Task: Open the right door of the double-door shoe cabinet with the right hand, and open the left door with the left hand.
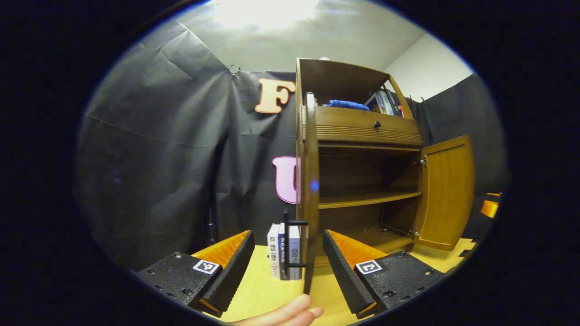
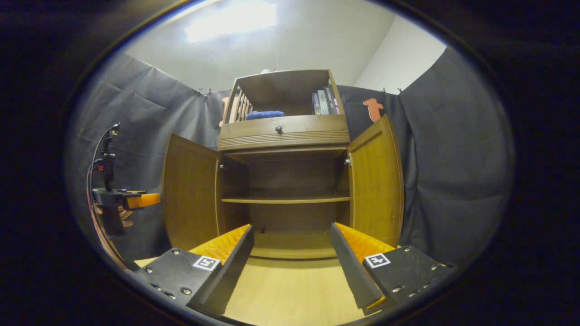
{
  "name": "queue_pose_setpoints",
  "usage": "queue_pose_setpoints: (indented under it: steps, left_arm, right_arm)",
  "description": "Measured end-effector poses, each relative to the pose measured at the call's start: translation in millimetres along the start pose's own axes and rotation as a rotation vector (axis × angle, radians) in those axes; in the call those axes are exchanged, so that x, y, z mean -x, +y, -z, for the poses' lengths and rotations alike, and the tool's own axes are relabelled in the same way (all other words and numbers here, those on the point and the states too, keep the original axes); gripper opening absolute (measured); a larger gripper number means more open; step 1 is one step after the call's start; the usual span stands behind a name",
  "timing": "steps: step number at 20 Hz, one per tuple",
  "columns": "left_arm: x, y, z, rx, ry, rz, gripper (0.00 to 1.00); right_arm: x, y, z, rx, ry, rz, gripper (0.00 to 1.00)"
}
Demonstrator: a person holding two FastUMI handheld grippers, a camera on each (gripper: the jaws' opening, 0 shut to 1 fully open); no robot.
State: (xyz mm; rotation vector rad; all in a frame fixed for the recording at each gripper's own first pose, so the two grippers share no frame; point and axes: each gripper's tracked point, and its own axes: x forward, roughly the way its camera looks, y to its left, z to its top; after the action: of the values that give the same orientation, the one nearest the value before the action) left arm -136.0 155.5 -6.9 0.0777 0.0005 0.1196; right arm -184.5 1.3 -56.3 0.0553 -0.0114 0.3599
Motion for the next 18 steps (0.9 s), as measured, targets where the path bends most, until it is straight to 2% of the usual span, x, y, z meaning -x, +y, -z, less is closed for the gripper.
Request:
queue_pose_setpoints:
  steps: [2,5,11,13,14,18]
  left_arm:
    - [2,-11,-1,-0.010,0.007,0.015,0.89]
    - [3,-15,-19,-0.010,-0.036,-0.018,0.89]
    - [9,-58,-47,-0.023,-0.087,0.020,0.89]
    - [7,-74,-48,-0.011,-0.069,0.036,0.94]
    - [5,-82,-50,-0.005,-0.068,0.035,0.89]
    - [-7,-107,-59,0.035,-0.085,0.041,0.89]
  right_arm:
    - [-3,1,-6,0.009,-0.009,-0.002,1.00]
    - [-6,2,-17,-0.001,-0.039,-0.008,1.00]
    - [-12,-4,-35,-0.013,-0.070,-0.013,1.00]
    - [-13,-10,-44,-0.014,-0.084,-0.007,1.00]
    - [-14,-12,-48,-0.017,-0.090,-0.002,1.00]
    - [-20,-25,-59,-0.029,-0.103,0.029,1.00]
